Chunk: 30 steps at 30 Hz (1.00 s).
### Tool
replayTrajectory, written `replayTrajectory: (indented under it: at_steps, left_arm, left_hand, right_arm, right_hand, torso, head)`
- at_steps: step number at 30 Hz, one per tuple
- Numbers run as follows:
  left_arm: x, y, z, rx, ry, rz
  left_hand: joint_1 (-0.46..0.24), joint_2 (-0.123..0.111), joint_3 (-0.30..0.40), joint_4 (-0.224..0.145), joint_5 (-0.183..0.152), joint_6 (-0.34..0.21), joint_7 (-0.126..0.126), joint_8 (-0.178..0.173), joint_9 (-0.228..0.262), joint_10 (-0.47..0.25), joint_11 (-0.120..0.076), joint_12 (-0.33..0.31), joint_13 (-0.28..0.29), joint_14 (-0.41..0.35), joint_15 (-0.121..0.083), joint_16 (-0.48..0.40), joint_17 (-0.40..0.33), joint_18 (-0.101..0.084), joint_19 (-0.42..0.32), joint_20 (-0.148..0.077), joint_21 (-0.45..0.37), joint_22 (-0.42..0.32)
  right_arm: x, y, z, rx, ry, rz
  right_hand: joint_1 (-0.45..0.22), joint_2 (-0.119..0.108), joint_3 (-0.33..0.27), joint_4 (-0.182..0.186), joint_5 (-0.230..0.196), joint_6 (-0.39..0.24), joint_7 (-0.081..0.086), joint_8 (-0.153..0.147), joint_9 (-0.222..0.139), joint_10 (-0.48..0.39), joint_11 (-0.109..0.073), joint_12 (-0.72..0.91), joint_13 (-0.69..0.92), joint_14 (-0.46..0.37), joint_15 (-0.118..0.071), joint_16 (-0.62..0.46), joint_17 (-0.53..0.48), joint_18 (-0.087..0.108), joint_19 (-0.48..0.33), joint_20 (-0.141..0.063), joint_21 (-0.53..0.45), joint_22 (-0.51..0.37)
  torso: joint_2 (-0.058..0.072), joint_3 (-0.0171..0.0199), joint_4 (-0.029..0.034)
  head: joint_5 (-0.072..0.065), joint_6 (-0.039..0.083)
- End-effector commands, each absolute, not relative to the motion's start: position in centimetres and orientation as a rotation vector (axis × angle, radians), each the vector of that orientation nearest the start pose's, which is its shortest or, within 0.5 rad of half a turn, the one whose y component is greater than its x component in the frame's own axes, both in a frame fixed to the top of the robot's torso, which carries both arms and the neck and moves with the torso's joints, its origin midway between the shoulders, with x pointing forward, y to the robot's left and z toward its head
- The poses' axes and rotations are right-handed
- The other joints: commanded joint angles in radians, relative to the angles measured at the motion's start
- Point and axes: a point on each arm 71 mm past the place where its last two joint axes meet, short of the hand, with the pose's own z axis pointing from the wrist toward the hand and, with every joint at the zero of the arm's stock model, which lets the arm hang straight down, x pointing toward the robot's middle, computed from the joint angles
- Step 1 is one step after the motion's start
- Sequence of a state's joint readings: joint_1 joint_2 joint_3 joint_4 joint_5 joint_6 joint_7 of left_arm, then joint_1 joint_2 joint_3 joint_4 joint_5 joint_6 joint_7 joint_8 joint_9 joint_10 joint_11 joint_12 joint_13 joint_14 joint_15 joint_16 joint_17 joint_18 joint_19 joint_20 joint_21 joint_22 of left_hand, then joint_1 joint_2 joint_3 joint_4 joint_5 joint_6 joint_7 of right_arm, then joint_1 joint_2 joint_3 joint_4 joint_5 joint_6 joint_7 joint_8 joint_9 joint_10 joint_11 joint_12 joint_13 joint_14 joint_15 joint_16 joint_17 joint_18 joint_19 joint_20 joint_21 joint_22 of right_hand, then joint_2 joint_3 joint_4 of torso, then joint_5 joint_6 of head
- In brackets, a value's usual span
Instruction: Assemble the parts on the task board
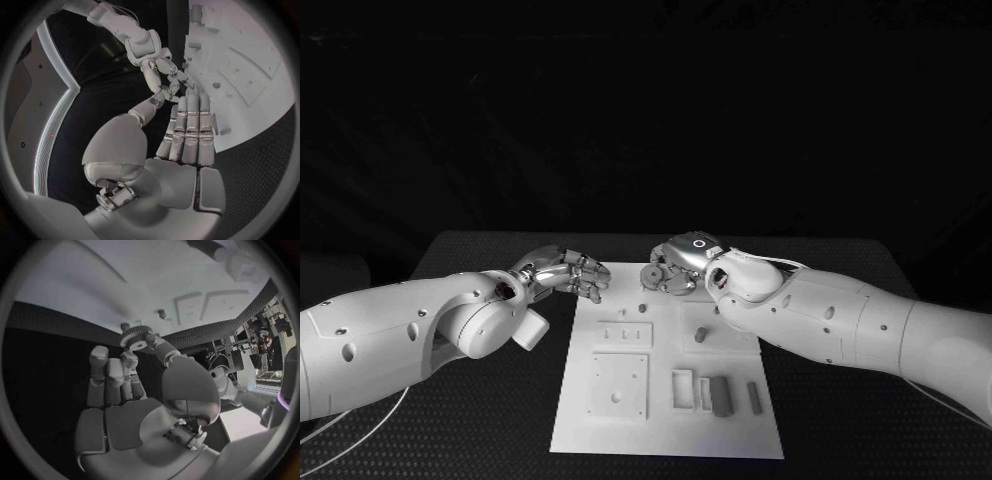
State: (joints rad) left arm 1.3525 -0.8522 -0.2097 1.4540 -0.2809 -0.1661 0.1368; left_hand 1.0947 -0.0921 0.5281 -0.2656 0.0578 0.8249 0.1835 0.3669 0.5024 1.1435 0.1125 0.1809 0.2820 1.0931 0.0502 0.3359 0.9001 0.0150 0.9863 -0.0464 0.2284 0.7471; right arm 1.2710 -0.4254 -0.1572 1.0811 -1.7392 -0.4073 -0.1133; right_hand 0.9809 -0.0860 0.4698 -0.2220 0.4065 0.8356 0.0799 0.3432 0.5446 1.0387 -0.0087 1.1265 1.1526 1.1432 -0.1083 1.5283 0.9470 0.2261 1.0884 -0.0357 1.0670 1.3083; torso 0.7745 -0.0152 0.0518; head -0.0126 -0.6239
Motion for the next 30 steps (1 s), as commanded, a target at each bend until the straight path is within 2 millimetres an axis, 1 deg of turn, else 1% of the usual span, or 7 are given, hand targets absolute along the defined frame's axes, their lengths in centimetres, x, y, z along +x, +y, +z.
replayTrajectory:
  at_steps: [1,4,7,12,17,23,30]
  left_arm:
    - [50.2,22.6,-18.1,-0.806,1.807,-1.283]
    - [50.2,22.4,-18.1,-0.802,1.808,-1.287]
    - [50.3,22.2,-18.1,-0.800,1.811,-1.289]
    - [50.3,22.3,-18.2,-0.801,1.810,-1.286]
    - [50.3,22.3,-18.2,-0.801,1.810,-1.287]
    - [50.3,22.4,-18.1,-0.802,1.810,-1.286]
    - [50.3,22.2,-18.2,-0.800,1.813,-1.289]
  left_hand:
    - [-0.009,0.000,0.000,0.004,-0.004,-0.005,-0.001,-0.003,0.002,-0.002,0.001,-0.005,0.001,0.001,0.003,-0.004,0.001,-0.003,-0.002,0.000,-0.006,0.001]
    - [-0.009,0.000,0.000,0.004,-0.004,-0.005,-0.001,-0.003,0.002,-0.002,0.001,-0.005,0.002,0.001,0.003,-0.004,0.002,-0.003,-0.002,0.000,-0.006,0.001]
    - [-0.009,0.000,0.000,0.004,-0.004,-0.005,-0.001,-0.003,0.002,-0.002,0.001,-0.005,0.002,0.002,0.003,-0.004,0.002,-0.003,-0.002,0.000,-0.006,0.001]
    - [-0.009,0.000,0.000,0.005,-0.004,-0.005,-0.001,-0.003,0.002,-0.002,0.001,-0.005,0.002,0.002,0.003,-0.004,0.002,-0.003,-0.002,0.000,-0.006,0.001]
    - [-0.010,0.000,0.000,0.005,-0.004,-0.005,-0.001,-0.004,0.002,-0.002,0.001,-0.005,0.002,0.002,0.003,-0.005,0.002,-0.003,-0.002,0.000,-0.007,0.002]
    - [-0.010,0.000,0.000,0.005,-0.004,-0.005,-0.001,-0.004,0.002,-0.003,0.001,-0.005,0.003,0.002,0.003,-0.005,0.003,-0.003,-0.002,0.000,-0.007,0.002]
    - [-0.010,0.000,0.000,0.005,-0.004,-0.005,-0.001,-0.004,0.002,-0.003,0.001,-0.006,0.003,0.002,0.003,-0.006,0.004,-0.003,-0.002,0.000,-0.007,0.002]
  right_arm:
    - [54.9,-9.5,-19.8,-0.513,1.443,0.425]
    - [54.8,-9.0,-20.3,-0.522,1.444,0.418]
    - [54.8,-8.6,-20.8,-0.524,1.444,0.409]
    - [54.8,-8.2,-21.2,-0.539,1.418,0.391]
    - [54.6,-7.8,-21.4,-0.554,1.394,0.372]
    - [54.7,-7.7,-21.3,-0.551,1.381,0.366]
    - [54.6,-7.1,-21.5,-0.561,1.389,0.373]
  right_hand:
    - [0.002,-0.011,0.004,0.003,0.004,0.186,0.018,-0.003,0.002,-0.002,-0.001,0.003,-0.002,0.008,0.000,0.006,0.002,0.036,0.006,-0.002,0.004,0.015]
    - [0.002,-0.011,0.004,0.003,0.004,0.186,0.018,-0.004,0.001,-0.002,-0.001,0.003,-0.002,0.008,0.000,0.006,0.002,0.036,0.007,-0.003,0.004,0.015]
    - [0.002,-0.011,0.004,0.003,0.004,0.186,0.018,-0.004,0.001,-0.002,-0.001,0.003,-0.002,0.008,0.000,0.006,0.002,0.036,0.007,-0.003,0.004,0.015]
    - [0.003,-0.013,0.005,0.003,0.004,0.184,0.018,-0.005,0.001,-0.001,-0.001,0.003,-0.003,0.009,-0.001,0.006,0.002,0.036,0.007,-0.003,0.004,0.015]
    - [0.005,-0.016,0.006,0.003,0.004,0.184,0.018,-0.006,0.001,-0.001,-0.001,0.004,-0.004,0.011,-0.001,0.006,0.004,0.036,0.009,-0.004,0.005,0.014]
    - [0.007,-0.018,0.007,0.003,0.003,0.185,0.018,-0.006,0.001,0.001,-0.001,0.004,-0.005,0.015,-0.001,0.006,0.006,0.036,0.011,-0.005,0.005,0.014]
    - [0.008,-0.020,0.008,0.004,0.003,0.185,0.018,-0.007,0.001,0.002,-0.002,0.004,-0.006,0.017,-0.002,0.006,0.005,0.036,0.013,-0.006,0.005,0.014]
  torso:
    - [0.000,-0.0008,0.0003]
    - [0.001,-0.0013,0.0017]
    - [0.001,-0.0015,0.0037]
    - [0.001,-0.0019,0.0022]
    - [0.001,-0.0015,0.0004]
    - [0.001,-0.0009,-0.0006]
    - [0.001,-0.0004,0.0004]
  head:
    - [-0.002,0.002]
    - [-0.002,0.004]
    - [0.001,0.001]
    - [0.008,0.000]
    - [0.011,0.002]
    - [0.010,0.004]
    - [0.010,0.005]
